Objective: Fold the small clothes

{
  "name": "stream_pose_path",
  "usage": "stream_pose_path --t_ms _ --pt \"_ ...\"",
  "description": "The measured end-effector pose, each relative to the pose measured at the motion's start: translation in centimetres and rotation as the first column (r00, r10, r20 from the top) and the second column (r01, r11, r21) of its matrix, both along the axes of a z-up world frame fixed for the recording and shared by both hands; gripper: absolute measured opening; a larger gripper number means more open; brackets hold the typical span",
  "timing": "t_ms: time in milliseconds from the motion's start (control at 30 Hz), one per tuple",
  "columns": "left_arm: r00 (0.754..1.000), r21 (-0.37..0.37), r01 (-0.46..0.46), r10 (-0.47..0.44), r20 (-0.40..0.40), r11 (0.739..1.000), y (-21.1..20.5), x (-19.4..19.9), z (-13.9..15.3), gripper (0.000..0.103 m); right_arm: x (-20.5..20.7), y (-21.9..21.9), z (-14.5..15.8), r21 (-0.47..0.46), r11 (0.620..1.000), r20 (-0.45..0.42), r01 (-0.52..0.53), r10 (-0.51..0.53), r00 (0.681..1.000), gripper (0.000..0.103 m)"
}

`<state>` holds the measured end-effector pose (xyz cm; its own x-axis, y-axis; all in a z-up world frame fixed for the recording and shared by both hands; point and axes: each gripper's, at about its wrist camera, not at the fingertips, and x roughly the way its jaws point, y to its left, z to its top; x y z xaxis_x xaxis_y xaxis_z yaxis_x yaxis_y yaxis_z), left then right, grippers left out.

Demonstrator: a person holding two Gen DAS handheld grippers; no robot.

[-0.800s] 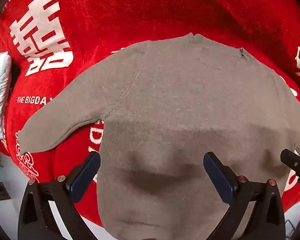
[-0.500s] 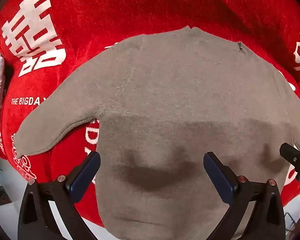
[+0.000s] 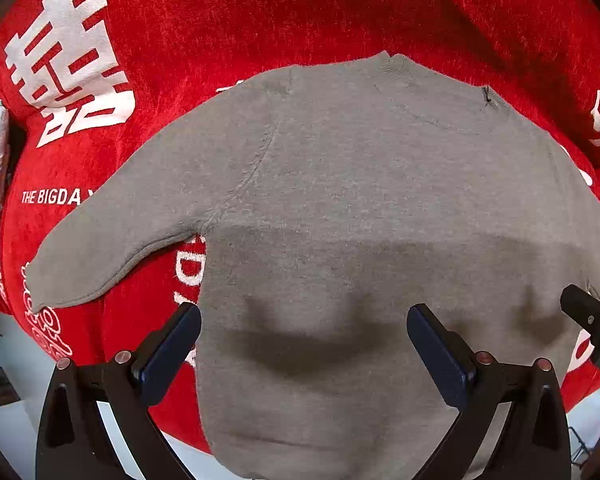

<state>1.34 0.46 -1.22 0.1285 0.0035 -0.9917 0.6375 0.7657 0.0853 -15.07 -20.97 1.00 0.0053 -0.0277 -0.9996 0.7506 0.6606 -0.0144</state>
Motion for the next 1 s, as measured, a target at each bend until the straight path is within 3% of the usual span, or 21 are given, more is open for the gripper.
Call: stream_pose_path --t_ms 1000 --pt "1.0 0.005 -0.01 0.01 0.014 1.0 0.25 -0.3 0.69 0.103 -0.53 0.44 0.25 -0.006 1.0 0.0 -0.008 0.008 1.0 0.103"
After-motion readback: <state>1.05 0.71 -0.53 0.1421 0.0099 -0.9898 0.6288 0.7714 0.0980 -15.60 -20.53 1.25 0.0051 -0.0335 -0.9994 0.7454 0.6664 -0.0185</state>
